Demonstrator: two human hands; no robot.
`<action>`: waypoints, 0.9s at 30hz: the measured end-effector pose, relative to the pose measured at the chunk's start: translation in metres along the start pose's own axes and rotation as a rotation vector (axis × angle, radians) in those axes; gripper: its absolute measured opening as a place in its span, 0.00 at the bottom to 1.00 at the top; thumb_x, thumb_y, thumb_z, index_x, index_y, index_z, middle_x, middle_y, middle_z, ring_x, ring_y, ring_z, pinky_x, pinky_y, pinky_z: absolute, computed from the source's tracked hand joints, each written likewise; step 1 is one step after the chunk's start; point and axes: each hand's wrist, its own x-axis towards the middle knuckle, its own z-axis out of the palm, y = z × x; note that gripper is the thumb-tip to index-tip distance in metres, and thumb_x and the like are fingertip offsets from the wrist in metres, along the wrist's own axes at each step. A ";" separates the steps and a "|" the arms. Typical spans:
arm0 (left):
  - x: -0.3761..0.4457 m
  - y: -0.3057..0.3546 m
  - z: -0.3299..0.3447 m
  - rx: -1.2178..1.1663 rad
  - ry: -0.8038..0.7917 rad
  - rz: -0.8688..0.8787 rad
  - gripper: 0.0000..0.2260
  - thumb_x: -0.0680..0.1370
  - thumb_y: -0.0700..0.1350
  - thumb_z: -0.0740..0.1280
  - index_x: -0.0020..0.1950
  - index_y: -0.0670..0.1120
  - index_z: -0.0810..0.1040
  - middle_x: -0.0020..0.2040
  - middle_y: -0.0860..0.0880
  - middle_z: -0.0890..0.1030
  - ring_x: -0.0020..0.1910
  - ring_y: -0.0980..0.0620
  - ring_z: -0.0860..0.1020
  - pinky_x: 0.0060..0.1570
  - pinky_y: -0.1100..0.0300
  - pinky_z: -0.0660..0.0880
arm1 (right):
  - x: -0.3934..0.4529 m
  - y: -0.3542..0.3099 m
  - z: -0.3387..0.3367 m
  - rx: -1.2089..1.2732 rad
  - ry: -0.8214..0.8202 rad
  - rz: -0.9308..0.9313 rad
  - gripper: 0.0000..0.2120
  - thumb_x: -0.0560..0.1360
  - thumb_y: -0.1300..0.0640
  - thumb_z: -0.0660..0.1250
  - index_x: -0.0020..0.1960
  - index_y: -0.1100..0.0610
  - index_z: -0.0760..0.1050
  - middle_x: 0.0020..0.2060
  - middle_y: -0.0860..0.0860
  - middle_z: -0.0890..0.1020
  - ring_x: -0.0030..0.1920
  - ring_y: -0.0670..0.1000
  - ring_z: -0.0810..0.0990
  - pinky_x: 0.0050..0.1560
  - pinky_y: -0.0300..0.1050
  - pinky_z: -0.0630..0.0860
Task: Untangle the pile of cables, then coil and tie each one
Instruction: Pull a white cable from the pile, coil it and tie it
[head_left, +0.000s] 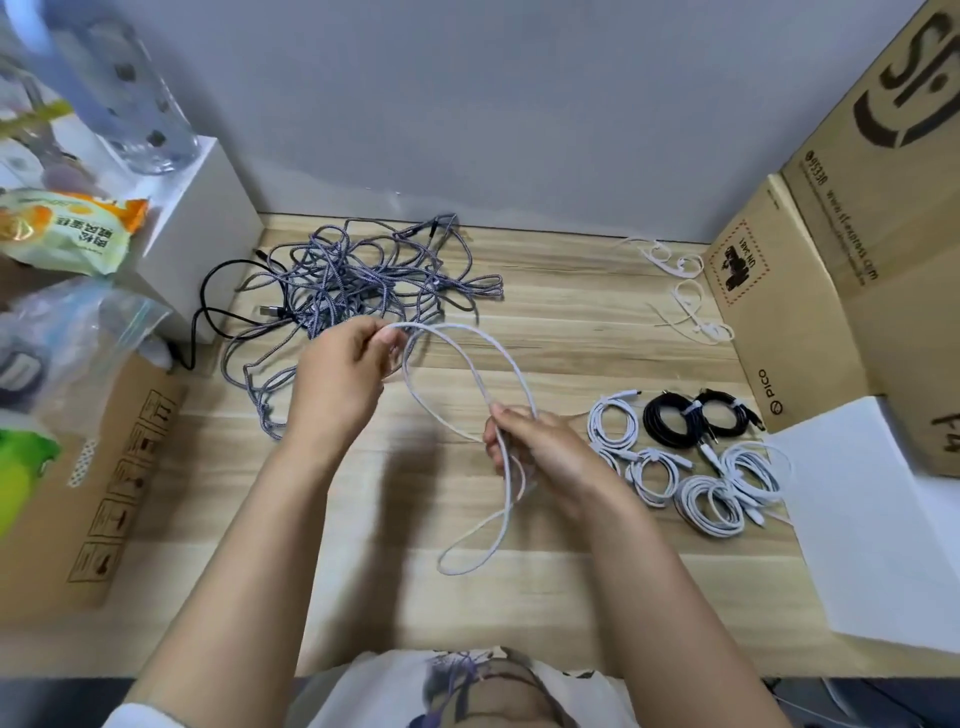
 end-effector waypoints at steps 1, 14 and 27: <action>-0.002 0.002 0.000 -0.016 -0.003 0.012 0.09 0.80 0.42 0.61 0.42 0.46 0.78 0.29 0.51 0.73 0.26 0.57 0.70 0.29 0.60 0.66 | 0.001 0.005 0.001 -0.028 -0.003 0.034 0.14 0.81 0.55 0.58 0.38 0.57 0.71 0.28 0.53 0.73 0.21 0.42 0.71 0.22 0.31 0.65; -0.024 0.023 0.009 -0.364 -0.359 0.082 0.08 0.74 0.48 0.62 0.39 0.46 0.77 0.22 0.57 0.66 0.23 0.60 0.62 0.23 0.70 0.59 | -0.018 -0.010 -0.005 -0.730 0.153 -0.352 0.21 0.75 0.52 0.68 0.66 0.55 0.71 0.62 0.52 0.73 0.65 0.51 0.70 0.66 0.42 0.65; -0.033 0.036 -0.003 -1.424 -0.984 -0.357 0.18 0.79 0.53 0.61 0.31 0.49 0.65 0.25 0.53 0.55 0.23 0.57 0.51 0.24 0.64 0.49 | -0.051 -0.057 0.006 0.025 0.125 -0.516 0.13 0.79 0.59 0.59 0.36 0.56 0.74 0.19 0.42 0.66 0.20 0.40 0.62 0.23 0.28 0.59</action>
